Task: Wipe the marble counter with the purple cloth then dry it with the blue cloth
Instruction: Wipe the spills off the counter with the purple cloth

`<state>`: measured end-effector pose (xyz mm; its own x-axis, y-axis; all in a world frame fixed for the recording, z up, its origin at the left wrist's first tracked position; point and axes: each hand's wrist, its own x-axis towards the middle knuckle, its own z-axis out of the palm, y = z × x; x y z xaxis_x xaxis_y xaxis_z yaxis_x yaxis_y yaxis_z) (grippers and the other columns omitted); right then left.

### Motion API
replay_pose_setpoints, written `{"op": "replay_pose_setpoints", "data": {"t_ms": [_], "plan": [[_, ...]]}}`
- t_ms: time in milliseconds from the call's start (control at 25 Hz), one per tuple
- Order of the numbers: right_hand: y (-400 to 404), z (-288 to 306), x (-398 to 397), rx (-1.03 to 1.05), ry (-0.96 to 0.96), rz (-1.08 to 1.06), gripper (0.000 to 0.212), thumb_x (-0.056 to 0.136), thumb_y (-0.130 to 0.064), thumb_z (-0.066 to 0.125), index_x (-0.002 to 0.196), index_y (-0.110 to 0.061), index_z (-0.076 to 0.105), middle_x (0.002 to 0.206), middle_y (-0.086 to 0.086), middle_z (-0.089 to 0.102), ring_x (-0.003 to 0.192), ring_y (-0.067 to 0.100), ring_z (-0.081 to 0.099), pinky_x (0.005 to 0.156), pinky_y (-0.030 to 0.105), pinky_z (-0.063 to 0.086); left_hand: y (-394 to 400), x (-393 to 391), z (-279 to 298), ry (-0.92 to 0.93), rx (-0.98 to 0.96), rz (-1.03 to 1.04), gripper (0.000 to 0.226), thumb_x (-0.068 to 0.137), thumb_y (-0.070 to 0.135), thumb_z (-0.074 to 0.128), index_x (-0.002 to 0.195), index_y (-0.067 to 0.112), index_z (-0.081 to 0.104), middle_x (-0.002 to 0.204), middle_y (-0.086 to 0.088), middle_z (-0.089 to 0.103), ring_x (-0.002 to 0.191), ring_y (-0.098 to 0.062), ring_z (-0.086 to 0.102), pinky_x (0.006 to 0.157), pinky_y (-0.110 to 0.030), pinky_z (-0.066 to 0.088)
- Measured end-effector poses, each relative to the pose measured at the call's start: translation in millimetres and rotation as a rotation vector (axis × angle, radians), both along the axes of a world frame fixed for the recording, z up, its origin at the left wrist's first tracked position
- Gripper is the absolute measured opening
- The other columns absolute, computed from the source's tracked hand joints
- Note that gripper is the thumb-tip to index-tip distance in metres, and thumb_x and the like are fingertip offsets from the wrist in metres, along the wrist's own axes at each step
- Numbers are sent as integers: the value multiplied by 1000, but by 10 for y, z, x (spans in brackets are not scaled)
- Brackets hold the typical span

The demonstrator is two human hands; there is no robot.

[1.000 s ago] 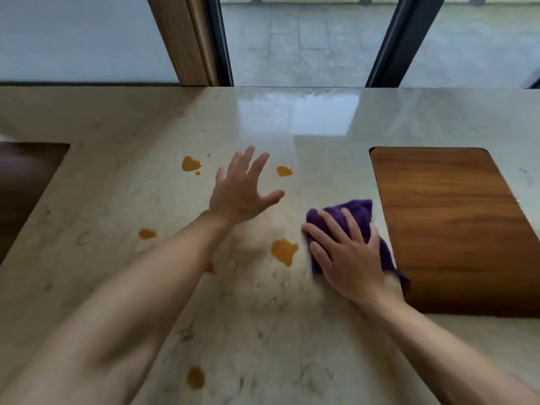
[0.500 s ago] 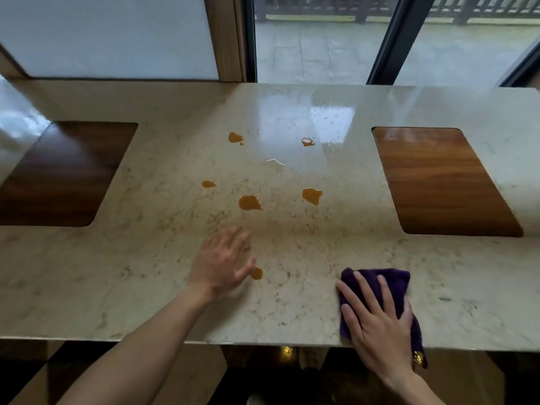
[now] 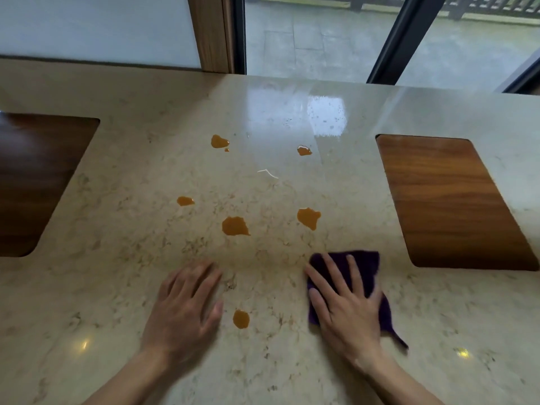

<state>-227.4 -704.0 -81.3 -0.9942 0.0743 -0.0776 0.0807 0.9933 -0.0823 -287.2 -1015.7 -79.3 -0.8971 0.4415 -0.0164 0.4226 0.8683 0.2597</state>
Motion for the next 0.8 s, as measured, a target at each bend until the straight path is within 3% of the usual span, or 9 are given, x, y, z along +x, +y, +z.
{"op": "replay_pose_setpoints", "data": {"t_ms": [80,160,280,400,600,720,800], "plan": [[-71,-32,-677,-30,20,24,50,102,-58,13,150,-50,29,164,-11,22,152,29,11,109,73,16,1,34,12,-18,18,9,63,100,53,25,145,17,50,153,-4,45,141,-22,39,118,-44,23],[-18,-63,-1496,-45,91,-57,46,102,-55,22,147,-53,33,162,-13,26,150,28,17,109,73,12,0,27,7,50,35,10,62,99,51,27,139,16,58,149,-6,50,136,-24,45,114,-47,30],[276,-35,-2833,-100,22,-213,45,101,-52,25,146,-56,26,164,-18,17,152,26,7,108,75,3,33,1,-76,234,3,11,52,96,45,34,128,19,67,133,-9,65,125,-23,53,109,-42,35],[643,4,-4008,-135,-12,-276,47,101,-54,20,148,-54,24,165,-17,12,152,29,0,106,78,-1,114,-57,-202,302,-60,36,40,92,41,38,121,26,61,118,-4,72,118,-18,56,105,-38,36],[818,86,-5235,-161,-20,-235,51,98,-53,18,148,-48,28,164,-10,16,152,35,2,105,80,-3,5,-15,-258,271,-127,-35,41,96,38,38,130,26,57,135,-3,64,127,-20,52,97,-47,44],[688,3,-5436,-131,12,-188,50,96,-51,21,136,-32,46,154,8,37,146,40,21,107,77,2,-12,-1,-156,198,-97,-63,51,91,42,46,137,21,53,145,-3,50,134,-24,47,107,-49,37],[591,44,-5381,-169,5,-232,51,89,-56,24,109,-22,55,126,24,55,126,42,45,112,68,14,3,-19,-147,149,-89,-75,54,90,41,48,138,18,50,147,-4,46,136,-27,44,113,-49,32]]}}
